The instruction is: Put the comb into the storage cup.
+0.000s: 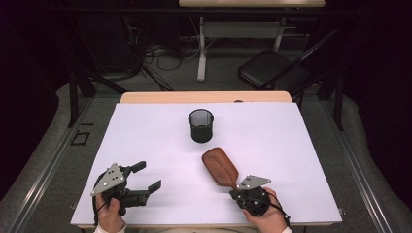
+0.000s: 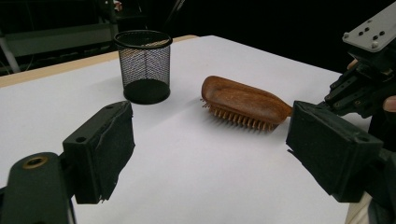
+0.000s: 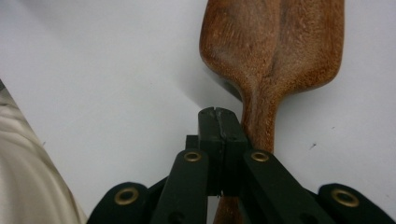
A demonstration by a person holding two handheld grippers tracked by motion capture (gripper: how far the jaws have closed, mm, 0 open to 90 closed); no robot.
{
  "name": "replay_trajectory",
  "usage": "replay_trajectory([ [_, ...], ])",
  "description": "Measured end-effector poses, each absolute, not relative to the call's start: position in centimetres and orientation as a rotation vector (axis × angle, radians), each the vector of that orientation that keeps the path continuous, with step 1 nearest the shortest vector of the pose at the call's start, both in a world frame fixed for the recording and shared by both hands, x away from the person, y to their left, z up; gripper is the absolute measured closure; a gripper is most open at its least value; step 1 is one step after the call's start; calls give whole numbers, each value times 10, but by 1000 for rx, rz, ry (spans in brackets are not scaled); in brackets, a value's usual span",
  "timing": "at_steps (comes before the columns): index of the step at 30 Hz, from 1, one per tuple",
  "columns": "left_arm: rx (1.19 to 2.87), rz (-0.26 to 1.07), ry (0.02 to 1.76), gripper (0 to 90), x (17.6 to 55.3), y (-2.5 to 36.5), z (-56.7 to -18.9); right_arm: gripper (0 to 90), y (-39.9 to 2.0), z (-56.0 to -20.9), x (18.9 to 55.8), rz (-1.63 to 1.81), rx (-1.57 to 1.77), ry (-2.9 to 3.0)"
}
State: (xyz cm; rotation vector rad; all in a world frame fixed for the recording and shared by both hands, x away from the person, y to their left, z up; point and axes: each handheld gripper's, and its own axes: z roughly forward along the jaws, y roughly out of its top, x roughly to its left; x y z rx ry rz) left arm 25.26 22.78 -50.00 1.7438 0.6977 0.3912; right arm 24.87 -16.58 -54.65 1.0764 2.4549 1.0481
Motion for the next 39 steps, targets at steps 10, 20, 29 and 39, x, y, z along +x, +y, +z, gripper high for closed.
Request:
replay_trajectory([
  [10, 1745, 392, 703, 152, 253, 228, -501, 900, -176, -547, 256, 1029, 1113, 2431],
  [20, 1747, 392, 705, 152, 253, 228, -501, 900, -185, -548, 261, 1015, 1148, 2407],
  [29, 1749, 387, 703, 152, 254, 228, -501, 900, -191, -549, 265, 1006, 1166, 2391],
  [39, 1752, 385, 700, 152, 254, 228, -501, 900, -192, -549, 267, 1000, 1176, 2391],
])
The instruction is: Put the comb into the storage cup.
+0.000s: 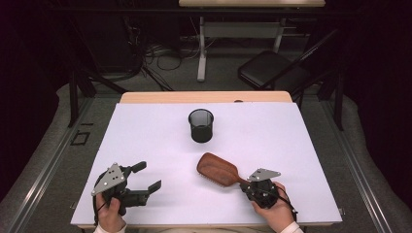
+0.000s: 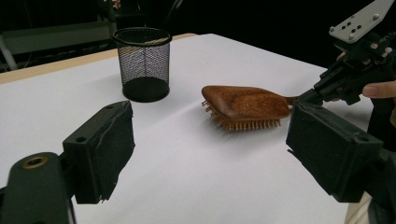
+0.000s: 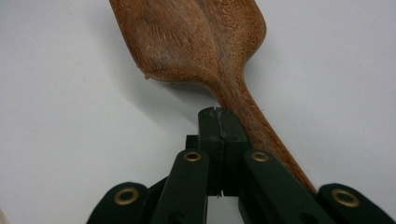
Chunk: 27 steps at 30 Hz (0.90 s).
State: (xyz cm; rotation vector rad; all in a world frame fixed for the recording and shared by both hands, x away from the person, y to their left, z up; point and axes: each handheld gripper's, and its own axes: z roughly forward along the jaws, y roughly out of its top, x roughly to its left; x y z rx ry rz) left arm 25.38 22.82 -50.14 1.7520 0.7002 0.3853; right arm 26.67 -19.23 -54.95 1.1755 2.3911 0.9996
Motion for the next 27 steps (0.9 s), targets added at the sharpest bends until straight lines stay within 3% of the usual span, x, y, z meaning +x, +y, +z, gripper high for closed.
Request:
replay_trajectory([
  [15, 1751, 381, 701, 152, 254, 228, -502, 862, -194, -544, 264, 1058, 1166, 2379],
  [20, 1751, 379, 703, 152, 255, 228, -502, 819, -197, -540, 263, 1085, 1166, 2372],
  [27, 1751, 381, 705, 152, 255, 228, -502, 692, -199, -531, 261, 1136, 1123, 2339],
])
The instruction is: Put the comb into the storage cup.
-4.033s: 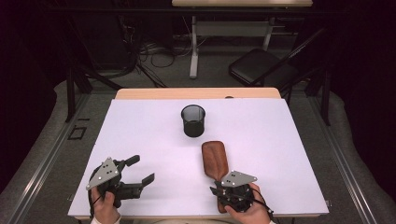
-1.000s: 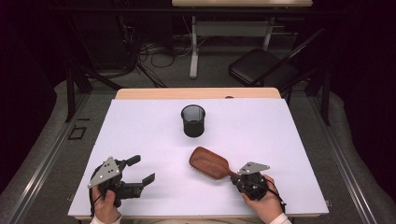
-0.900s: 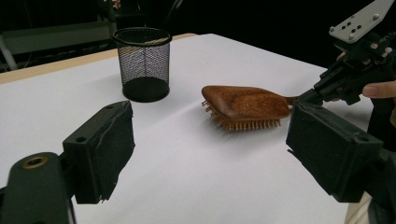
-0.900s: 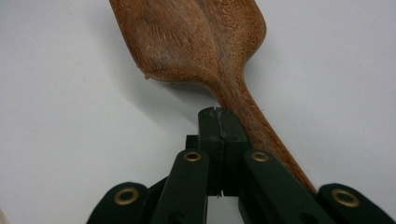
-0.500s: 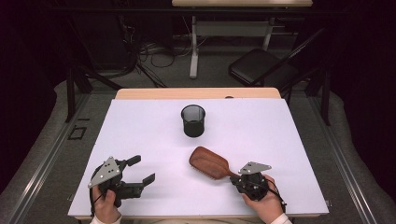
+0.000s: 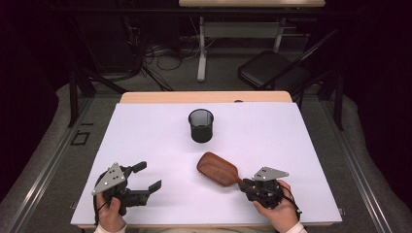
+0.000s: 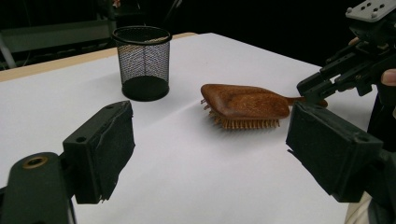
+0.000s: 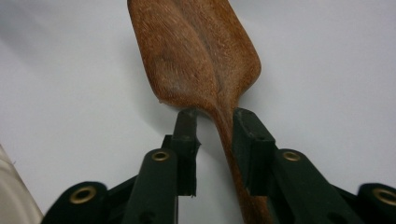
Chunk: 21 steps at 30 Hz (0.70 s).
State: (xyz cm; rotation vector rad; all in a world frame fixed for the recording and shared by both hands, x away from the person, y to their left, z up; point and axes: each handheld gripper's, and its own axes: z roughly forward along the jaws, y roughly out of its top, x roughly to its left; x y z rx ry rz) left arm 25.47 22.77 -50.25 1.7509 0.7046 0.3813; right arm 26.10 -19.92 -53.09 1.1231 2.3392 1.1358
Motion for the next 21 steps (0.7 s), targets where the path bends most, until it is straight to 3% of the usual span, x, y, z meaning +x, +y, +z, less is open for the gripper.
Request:
replay_trajectory([
  [12, 1753, 385, 706, 152, 254, 227, -502, 480, -202, -528, 262, 1161, 1114, 2322],
  [13, 1754, 385, 703, 152, 255, 227, -502, 425, -202, -529, 263, 1176, 1118, 2321],
  [21, 1753, 384, 704, 152, 255, 227, -503, 369, -200, -530, 266, 1210, 1021, 2310],
])
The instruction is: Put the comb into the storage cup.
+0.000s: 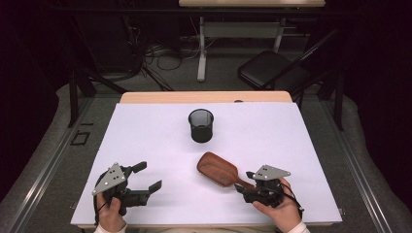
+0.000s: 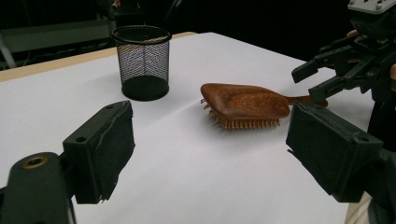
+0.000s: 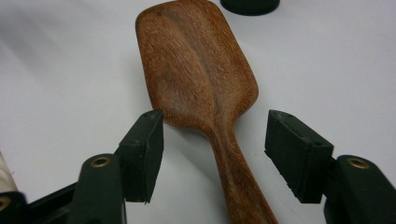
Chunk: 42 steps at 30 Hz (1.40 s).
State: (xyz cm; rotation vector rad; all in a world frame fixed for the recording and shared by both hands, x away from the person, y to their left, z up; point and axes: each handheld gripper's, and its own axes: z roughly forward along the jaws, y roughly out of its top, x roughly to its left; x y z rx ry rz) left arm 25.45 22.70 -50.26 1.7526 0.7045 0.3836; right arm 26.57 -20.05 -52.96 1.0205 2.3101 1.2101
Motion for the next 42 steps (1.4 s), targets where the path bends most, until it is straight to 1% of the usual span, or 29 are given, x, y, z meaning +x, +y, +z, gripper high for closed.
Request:
replay_trajectory([
  [3, 1752, 381, 703, 152, 255, 227, -503, 332, -199, -529, 266, 1204, 1007, 2313],
  [6, 1753, 382, 702, 152, 255, 227, -503, 324, -199, -529, 266, 1185, 1009, 2316],
  [8, 1752, 381, 704, 152, 254, 227, -503, 283, -199, -530, 268, 1181, 1040, 2322],
  [14, 1752, 381, 705, 152, 254, 227, -503, 244, -200, -527, 272, 1144, 1021, 2328],
  [16, 1751, 384, 705, 152, 254, 227, -502, 212, -200, -525, 274, 1117, 1007, 2334],
  [20, 1750, 385, 707, 152, 254, 227, -502, 176, -203, -521, 278, 1053, 1011, 2356],
  [28, 1752, 384, 707, 152, 254, 227, -502, 135, -204, -514, 286, 996, 1030, 2415],
  [29, 1752, 385, 707, 152, 254, 227, -502, 69, -202, -513, 288, 971, 1038, 2432],
  [30, 1752, 385, 706, 152, 254, 227, -502, 42, -202, -512, 288, 960, 1037, 2440],
  [34, 1752, 385, 706, 152, 253, 227, -502, 0, -198, -513, 291, 953, 1048, 2498],
  [42, 1756, 381, 706, 152, 253, 226, -503, 0, -190, -516, 295, 844, 998, 2571],
])
